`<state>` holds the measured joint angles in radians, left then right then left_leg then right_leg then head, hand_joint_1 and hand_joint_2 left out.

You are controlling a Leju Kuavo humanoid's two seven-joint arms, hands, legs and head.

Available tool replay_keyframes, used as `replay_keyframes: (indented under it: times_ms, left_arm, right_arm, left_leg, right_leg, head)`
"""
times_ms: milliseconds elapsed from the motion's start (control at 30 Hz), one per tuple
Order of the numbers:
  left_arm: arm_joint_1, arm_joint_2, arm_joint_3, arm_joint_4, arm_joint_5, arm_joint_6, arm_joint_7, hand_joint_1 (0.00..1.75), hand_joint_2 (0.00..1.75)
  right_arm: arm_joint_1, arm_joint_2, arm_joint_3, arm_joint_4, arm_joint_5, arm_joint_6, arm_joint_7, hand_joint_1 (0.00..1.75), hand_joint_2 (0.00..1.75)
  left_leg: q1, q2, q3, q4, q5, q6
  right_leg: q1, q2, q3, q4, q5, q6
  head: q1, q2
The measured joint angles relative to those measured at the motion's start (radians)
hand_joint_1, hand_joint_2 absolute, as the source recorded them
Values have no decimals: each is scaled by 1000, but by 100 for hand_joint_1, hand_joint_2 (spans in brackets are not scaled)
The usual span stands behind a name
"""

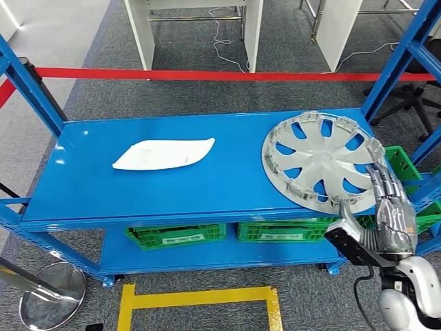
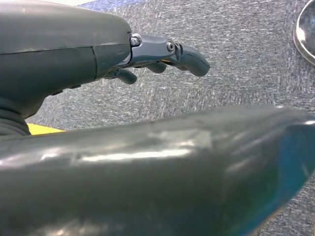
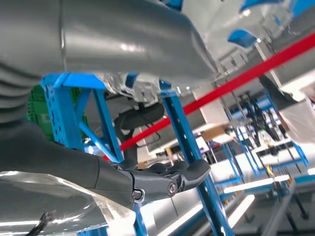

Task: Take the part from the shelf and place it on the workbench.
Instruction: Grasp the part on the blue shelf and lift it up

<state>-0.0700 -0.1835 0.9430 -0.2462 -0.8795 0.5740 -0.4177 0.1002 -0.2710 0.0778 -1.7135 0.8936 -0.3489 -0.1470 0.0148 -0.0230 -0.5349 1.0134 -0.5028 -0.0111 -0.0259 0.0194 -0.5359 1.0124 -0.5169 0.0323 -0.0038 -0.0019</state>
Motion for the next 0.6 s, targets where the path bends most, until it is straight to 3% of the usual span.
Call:
replay_keyframes:
  times_ms: [600]
  left_arm:
    - [-1,1,0,1,-10,-17,-3,0,0]
  right_arm:
    - [-36,-62,33,84,-75,141,5,0,175]
  left_leg:
    - [0,0,0,0,0,0]
  right_leg:
    - [0,0,0,0,0,0]
  head:
    - [0,0]
